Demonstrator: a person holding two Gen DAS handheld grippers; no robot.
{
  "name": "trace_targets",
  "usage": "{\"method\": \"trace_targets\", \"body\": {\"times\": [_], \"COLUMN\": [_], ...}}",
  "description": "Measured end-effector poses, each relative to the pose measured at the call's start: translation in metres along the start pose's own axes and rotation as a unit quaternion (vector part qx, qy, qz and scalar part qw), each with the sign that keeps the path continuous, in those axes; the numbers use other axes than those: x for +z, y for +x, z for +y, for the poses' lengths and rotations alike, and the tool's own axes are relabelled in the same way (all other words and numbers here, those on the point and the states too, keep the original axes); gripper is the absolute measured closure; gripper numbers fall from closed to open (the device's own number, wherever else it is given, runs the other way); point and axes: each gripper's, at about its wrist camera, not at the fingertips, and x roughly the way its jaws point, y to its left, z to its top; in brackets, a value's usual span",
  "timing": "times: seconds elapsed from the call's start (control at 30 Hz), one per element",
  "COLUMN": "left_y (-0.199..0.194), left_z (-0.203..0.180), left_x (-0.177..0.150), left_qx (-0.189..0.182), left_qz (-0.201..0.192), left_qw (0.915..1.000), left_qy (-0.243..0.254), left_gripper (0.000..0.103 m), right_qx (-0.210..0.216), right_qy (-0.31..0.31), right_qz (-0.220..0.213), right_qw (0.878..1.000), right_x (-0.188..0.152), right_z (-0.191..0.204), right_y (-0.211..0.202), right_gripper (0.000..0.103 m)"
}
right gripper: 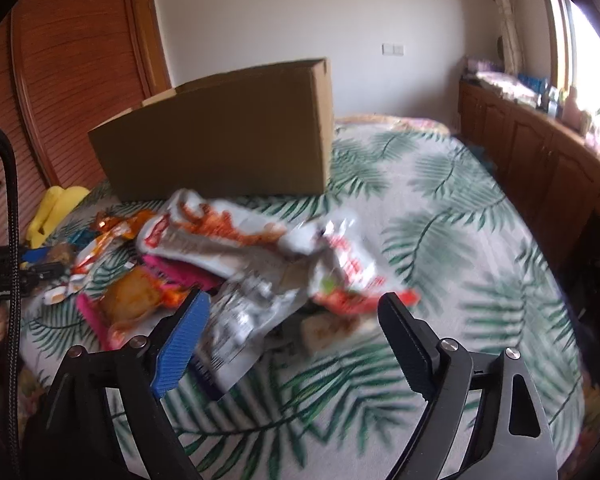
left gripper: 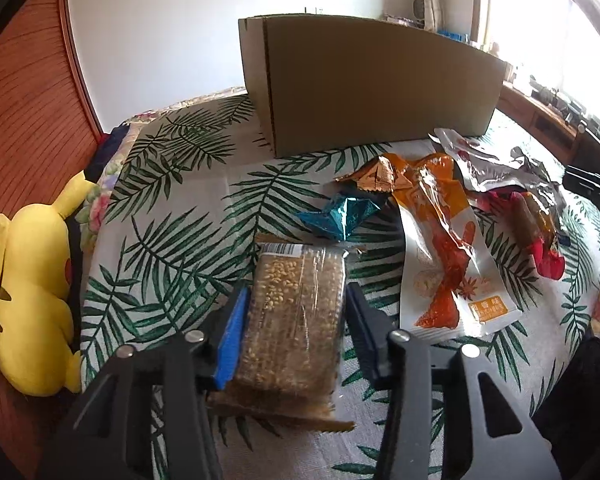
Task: Organize snacks
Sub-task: 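Carry the granola bar and duck pouch over the cardboard box with both tools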
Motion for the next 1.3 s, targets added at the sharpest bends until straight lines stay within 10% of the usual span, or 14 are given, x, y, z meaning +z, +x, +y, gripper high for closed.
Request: {"method": "trace_targets", "body": {"times": [0.63,1.3], "left_y": [-0.008,-0.017], "left_z": [0.015,-0.036], "left_x": [0.034,0.074], "left_qx": [-0.038,-0.093], "left_qz": [-0.043,-0.076], "left_qw": [0.9962,0.9922], "left_qy": [-0.066,-0.034], "left_gripper": [0.06,0.061], "right_qx": [0.035,0.045], "right_qy": [-0.094,-0.086], "right_qz": [0.129,0.091], "right_qw": [0.987,0.991], "right_x": [0.038,0.042], "right_z": [-0.03,-0.041], "right_y": [0.072,0.05], "right_gripper": [0.029,0.048]}}
